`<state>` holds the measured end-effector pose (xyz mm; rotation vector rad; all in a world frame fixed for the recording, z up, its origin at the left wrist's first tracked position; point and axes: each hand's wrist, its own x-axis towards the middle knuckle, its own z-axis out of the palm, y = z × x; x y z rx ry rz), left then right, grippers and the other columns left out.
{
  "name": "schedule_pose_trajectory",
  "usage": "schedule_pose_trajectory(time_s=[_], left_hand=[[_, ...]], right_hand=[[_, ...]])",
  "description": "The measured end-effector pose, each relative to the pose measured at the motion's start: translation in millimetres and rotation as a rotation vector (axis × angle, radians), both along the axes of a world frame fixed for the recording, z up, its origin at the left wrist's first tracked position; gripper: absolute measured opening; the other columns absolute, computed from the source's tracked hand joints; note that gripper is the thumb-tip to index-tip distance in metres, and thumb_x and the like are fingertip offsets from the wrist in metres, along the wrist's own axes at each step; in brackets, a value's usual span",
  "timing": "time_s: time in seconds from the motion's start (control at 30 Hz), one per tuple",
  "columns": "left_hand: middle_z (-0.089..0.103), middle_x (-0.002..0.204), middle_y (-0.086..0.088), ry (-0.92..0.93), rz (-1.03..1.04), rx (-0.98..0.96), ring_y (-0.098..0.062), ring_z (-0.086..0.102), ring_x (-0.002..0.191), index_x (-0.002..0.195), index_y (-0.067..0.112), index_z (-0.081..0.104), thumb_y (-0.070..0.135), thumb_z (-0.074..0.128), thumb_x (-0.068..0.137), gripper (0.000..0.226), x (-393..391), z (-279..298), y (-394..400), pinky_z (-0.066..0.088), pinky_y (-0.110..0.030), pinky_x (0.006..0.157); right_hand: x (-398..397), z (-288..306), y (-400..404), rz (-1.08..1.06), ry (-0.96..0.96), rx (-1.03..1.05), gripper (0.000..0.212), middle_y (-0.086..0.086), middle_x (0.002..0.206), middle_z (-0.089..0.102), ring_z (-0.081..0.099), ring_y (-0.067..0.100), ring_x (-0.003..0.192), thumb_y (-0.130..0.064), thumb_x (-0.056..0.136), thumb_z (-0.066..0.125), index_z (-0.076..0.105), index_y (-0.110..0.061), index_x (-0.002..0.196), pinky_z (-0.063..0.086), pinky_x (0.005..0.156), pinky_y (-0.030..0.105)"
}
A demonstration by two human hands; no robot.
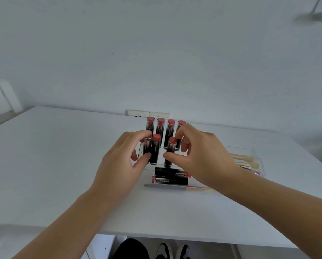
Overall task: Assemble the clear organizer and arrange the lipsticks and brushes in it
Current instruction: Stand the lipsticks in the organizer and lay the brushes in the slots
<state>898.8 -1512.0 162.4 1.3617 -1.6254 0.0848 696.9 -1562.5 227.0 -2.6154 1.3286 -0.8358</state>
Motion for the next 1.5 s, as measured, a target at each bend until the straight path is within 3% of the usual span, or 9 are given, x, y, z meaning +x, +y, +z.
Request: schedule_pose_trajectory(time_s=[0.13, 0.27, 0.37, 0.5, 0.7, 0.83, 0.97, 1.17, 1.5], left_hand=[[0.054, 0.106, 0.021, 0.015, -0.006, 0.003, -0.014, 0.055, 0.076, 0.131, 0.033, 0.055, 0.015, 0.076, 0.085, 0.054, -0.5, 0.0, -0.6, 0.038, -0.013, 0.063], [0.056, 0.108, 0.02, 0.006, -0.002, 0.009, -0.014, 0.056, 0.077, 0.132, 0.035, 0.055, 0.015, 0.076, 0.086, 0.055, 0.3, -0.7, -1.5, 0.037, -0.012, 0.064], [0.054, 0.109, 0.023, 0.011, -0.003, 0.011, -0.014, 0.056, 0.079, 0.132, 0.037, 0.053, 0.018, 0.075, 0.086, 0.054, 0.5, -1.0, -1.7, 0.038, -0.009, 0.063], [0.054, 0.108, 0.023, 0.018, -0.005, 0.009, -0.013, 0.056, 0.078, 0.131, 0.037, 0.054, 0.018, 0.075, 0.085, 0.054, 0.4, -1.4, -1.9, 0.037, -0.008, 0.063], [0.053, 0.107, 0.022, 0.014, -0.004, 0.008, -0.013, 0.056, 0.077, 0.131, 0.036, 0.054, 0.017, 0.075, 0.086, 0.053, 0.1, -0.7, -1.8, 0.037, -0.012, 0.063], [0.053, 0.108, 0.022, 0.015, -0.009, 0.006, -0.013, 0.056, 0.077, 0.13, 0.039, 0.052, 0.016, 0.075, 0.086, 0.055, -0.2, -0.3, -2.0, 0.036, -0.011, 0.063], [0.053, 0.109, 0.023, 0.013, -0.012, 0.005, -0.012, 0.055, 0.078, 0.131, 0.039, 0.052, 0.015, 0.076, 0.086, 0.056, 0.1, -0.5, -1.7, 0.036, -0.009, 0.063], [0.055, 0.107, 0.022, 0.016, -0.011, 0.002, -0.013, 0.056, 0.076, 0.131, 0.037, 0.053, 0.015, 0.076, 0.085, 0.056, 0.3, -1.2, -2.3, 0.037, -0.01, 0.064], [0.053, 0.107, 0.022, 0.007, -0.009, -0.004, -0.013, 0.055, 0.077, 0.13, 0.038, 0.052, 0.015, 0.076, 0.085, 0.056, 0.4, -0.6, -2.3, 0.038, -0.009, 0.063]], right_hand=[[-3.5, 2.5, 1.9, 0.081, -0.015, -0.05, 0.037, -0.016, 0.094, 0.059, 0.054, 0.005, 0.08, -0.046, 0.084, 0.064, 0.055, -0.034, 0.117, 0.038, 0.061, 0.018], [-2.2, 3.6, 4.8, 0.14, -0.071, -0.104, 0.029, -0.02, 0.083, 0.055, 0.053, -0.007, 0.072, -0.025, 0.086, 0.065, 0.067, -0.026, 0.115, 0.034, 0.058, 0.009], [1.4, 3.6, 4.1, 0.156, -0.09, -0.125, 0.016, -0.009, 0.079, 0.063, 0.053, 0.001, 0.067, -0.017, 0.088, 0.068, 0.071, -0.02, 0.103, 0.045, 0.059, 0.023], [7.2, 5.9, 1.8, 0.124, -0.112, -0.043, 0.012, -0.007, 0.079, 0.066, 0.062, 0.013, 0.075, -0.031, 0.087, 0.071, 0.064, -0.021, 0.091, 0.052, 0.068, 0.037], [6.8, 6.2, 1.3, 0.079, -0.059, -0.033, 0.029, -0.011, 0.085, 0.066, 0.062, 0.011, 0.078, -0.051, 0.082, 0.07, 0.06, -0.028, 0.097, 0.053, 0.068, 0.032], [2.5, 7.0, 3.9, 0.146, -0.043, -0.083, 0.023, -0.008, 0.085, 0.067, 0.06, 0.008, 0.072, -0.029, 0.084, 0.067, 0.065, -0.028, 0.108, 0.053, 0.065, 0.036], [2.6, 6.1, 2.9, 0.17, -0.061, -0.083, 0.022, -0.002, 0.081, 0.067, 0.053, 0.001, 0.061, -0.014, 0.085, 0.065, 0.071, -0.022, 0.104, 0.052, 0.059, 0.035], [8.1, 4.3, -0.2, 0.146, -0.068, -0.095, 0.014, -0.002, 0.08, 0.068, 0.065, 0.02, 0.074, -0.016, 0.085, 0.063, 0.069, -0.019, 0.098, 0.054, 0.064, 0.04], [10.5, 2.5, -2.3, 0.164, -0.086, -0.077, 0.008, -0.004, 0.079, 0.068, 0.066, 0.019, 0.076, -0.021, 0.088, 0.066, 0.066, -0.02, 0.096, 0.055, 0.067, 0.041]])
